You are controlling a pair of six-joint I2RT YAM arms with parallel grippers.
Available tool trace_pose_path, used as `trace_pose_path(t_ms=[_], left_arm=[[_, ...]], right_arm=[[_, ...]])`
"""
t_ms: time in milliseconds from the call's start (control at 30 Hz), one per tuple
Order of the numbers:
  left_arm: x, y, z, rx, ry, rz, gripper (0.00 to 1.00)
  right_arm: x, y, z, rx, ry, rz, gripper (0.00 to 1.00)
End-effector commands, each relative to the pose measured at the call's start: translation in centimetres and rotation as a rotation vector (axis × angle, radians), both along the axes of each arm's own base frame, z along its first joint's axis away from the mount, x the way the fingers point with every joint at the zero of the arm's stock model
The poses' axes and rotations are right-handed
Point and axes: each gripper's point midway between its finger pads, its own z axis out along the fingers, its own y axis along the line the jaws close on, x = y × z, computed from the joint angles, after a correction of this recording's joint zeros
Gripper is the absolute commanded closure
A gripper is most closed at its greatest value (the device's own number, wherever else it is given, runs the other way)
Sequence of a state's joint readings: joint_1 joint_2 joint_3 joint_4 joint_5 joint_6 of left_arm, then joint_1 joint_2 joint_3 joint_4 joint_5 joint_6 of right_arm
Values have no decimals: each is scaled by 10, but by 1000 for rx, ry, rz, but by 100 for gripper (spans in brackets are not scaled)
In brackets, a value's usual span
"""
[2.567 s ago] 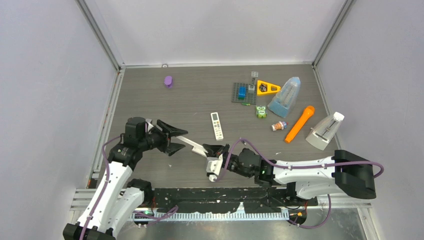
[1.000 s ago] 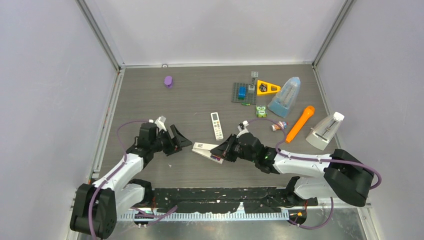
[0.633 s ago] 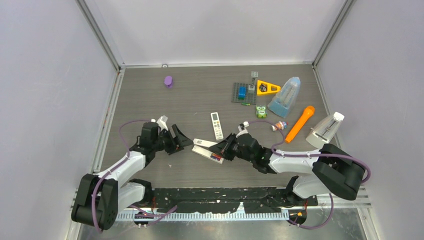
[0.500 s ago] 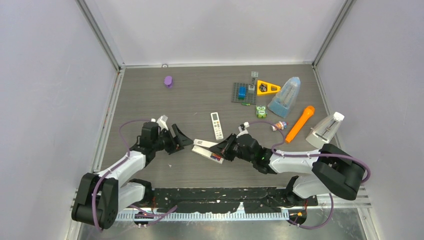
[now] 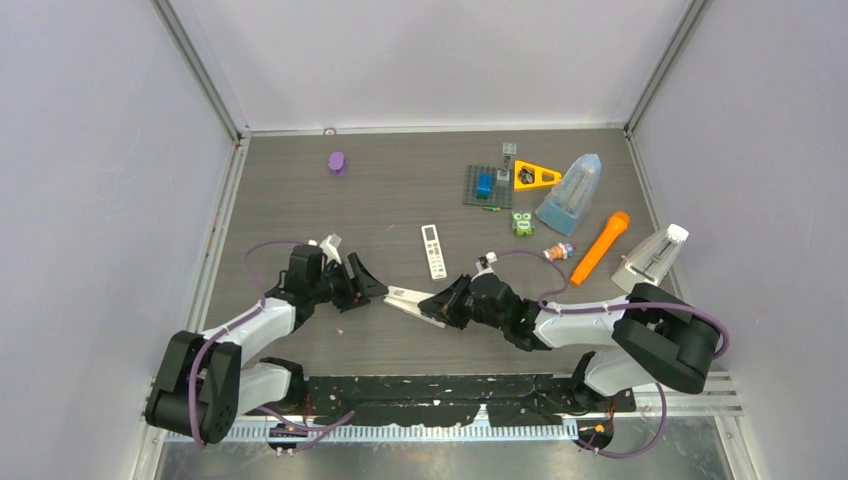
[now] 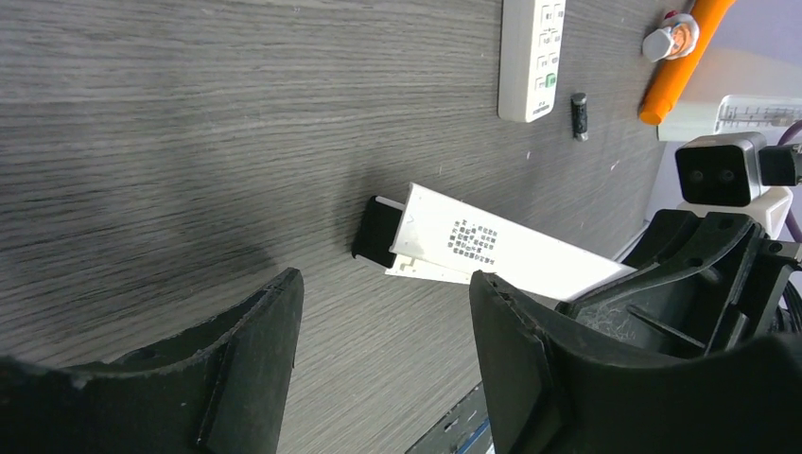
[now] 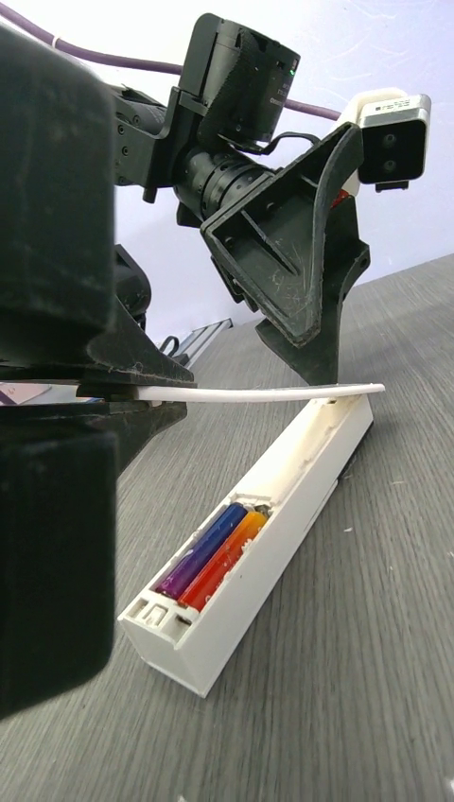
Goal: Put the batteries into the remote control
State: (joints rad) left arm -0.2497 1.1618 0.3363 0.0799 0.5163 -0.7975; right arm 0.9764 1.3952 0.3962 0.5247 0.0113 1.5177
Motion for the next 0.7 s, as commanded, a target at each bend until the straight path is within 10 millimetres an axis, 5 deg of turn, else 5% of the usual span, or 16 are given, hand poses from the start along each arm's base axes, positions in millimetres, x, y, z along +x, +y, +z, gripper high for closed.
trace_pose_path(t_ms=[0, 233, 667], left_arm=[[9, -4, 5, 9, -58, -27, 36], [6, -8, -4, 17, -30, -41, 39], [5, -10, -5, 3, -36, -43, 35]], right_arm=[[-2, -2, -1, 17, 14, -16, 95], [-9, -13, -13, 3, 46, -30, 94], [-6, 5, 23, 189, -49, 27, 95]])
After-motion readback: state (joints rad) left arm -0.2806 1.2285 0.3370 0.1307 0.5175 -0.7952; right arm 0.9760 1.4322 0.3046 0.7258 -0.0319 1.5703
